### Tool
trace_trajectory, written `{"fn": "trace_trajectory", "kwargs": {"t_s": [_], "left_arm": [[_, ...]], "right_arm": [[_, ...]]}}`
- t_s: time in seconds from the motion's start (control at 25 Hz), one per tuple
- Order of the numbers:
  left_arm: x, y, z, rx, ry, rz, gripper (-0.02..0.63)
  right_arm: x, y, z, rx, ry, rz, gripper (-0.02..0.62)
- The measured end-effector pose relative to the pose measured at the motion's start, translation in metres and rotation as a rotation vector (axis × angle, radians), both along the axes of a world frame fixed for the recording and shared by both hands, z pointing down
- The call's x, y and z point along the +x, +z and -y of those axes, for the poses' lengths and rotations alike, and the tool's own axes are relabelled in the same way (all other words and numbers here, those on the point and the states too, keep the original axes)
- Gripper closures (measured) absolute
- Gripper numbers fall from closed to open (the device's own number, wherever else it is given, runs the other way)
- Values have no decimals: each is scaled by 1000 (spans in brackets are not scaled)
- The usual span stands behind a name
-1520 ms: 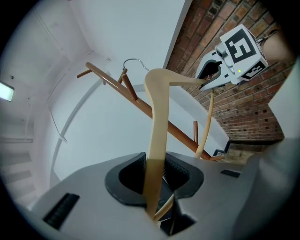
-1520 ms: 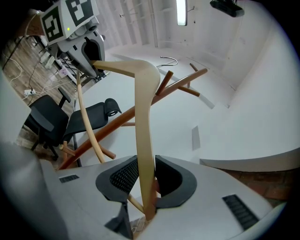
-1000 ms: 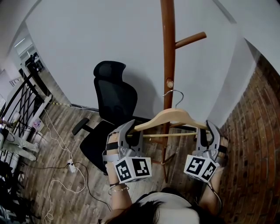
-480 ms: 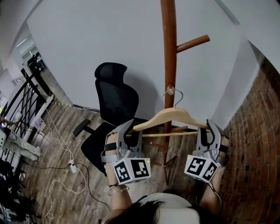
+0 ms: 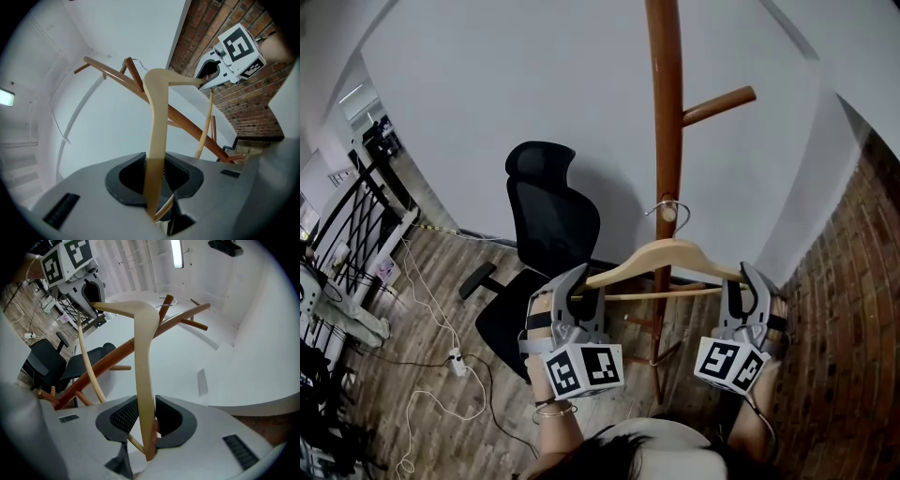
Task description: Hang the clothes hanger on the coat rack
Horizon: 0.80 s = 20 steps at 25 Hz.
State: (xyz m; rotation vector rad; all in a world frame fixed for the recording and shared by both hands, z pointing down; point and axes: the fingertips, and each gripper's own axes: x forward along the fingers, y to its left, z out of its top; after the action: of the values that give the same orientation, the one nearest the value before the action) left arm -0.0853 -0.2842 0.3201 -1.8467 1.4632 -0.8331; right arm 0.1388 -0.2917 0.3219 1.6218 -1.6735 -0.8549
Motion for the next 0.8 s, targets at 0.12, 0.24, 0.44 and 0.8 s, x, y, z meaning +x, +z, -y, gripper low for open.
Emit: {"fn": "trace_trajectory", "kwargs": {"t_s": [0.12, 0.24, 0.44, 0.8], "left_arm": [[0, 6, 6, -8, -1, 1, 505], [-1, 12, 9, -17, -1, 7, 505], [0, 19, 17, -34, 0, 10, 505], [-1, 31, 26, -68, -2, 4, 506]], "right_arm": [[0, 6, 7, -6, 0, 2, 476], [-1, 11, 9, -15, -1, 2, 476], [0, 18, 18, -32, 5, 4, 476], [0, 30, 26, -57, 11, 4, 476]]}}
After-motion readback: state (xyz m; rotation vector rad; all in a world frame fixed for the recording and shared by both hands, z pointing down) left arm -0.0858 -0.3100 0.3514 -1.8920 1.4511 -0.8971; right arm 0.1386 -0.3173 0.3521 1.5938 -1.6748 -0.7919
